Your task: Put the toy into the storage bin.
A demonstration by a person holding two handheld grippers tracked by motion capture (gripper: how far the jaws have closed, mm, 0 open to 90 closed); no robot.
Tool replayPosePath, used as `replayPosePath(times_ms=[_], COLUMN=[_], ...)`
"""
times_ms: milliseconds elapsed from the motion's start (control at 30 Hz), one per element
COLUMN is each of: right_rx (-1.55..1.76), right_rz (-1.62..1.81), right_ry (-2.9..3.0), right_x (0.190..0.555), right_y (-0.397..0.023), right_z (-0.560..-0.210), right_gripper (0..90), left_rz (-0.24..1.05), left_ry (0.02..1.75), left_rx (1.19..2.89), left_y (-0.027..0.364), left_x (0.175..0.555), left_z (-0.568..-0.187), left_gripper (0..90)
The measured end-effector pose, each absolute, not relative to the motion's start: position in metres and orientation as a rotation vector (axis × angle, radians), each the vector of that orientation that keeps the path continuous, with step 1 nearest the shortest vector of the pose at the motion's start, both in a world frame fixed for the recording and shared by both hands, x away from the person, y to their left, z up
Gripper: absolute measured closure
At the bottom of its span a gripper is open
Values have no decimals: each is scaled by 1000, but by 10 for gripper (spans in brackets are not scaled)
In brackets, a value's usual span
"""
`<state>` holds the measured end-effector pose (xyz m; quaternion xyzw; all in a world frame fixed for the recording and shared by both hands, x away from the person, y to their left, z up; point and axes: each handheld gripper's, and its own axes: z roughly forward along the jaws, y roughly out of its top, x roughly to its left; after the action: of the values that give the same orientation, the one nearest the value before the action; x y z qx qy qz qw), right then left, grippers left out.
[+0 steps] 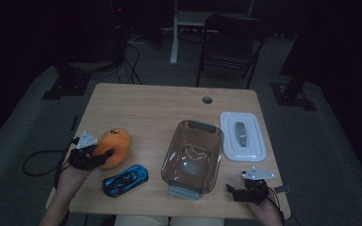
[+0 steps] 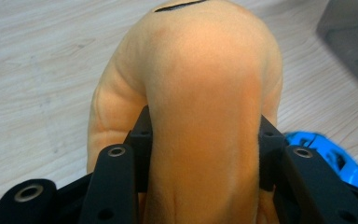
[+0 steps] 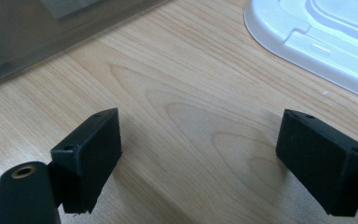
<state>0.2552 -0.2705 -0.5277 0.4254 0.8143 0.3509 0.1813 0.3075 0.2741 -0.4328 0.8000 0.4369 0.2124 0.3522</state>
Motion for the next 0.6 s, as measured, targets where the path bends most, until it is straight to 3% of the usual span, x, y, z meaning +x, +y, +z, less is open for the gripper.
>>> replayPosePath(times_ms=[600], right_rx=[1202], right_rz=[991], right_ry=[2299], right_x=[255], right_y=[-271], right_z=[-528], right_gripper=[137], left_rz=[543], left_ry=[921], left_rx=[2082], left_y=[231], left_x=[320], left_z=[-385], left_gripper=[573])
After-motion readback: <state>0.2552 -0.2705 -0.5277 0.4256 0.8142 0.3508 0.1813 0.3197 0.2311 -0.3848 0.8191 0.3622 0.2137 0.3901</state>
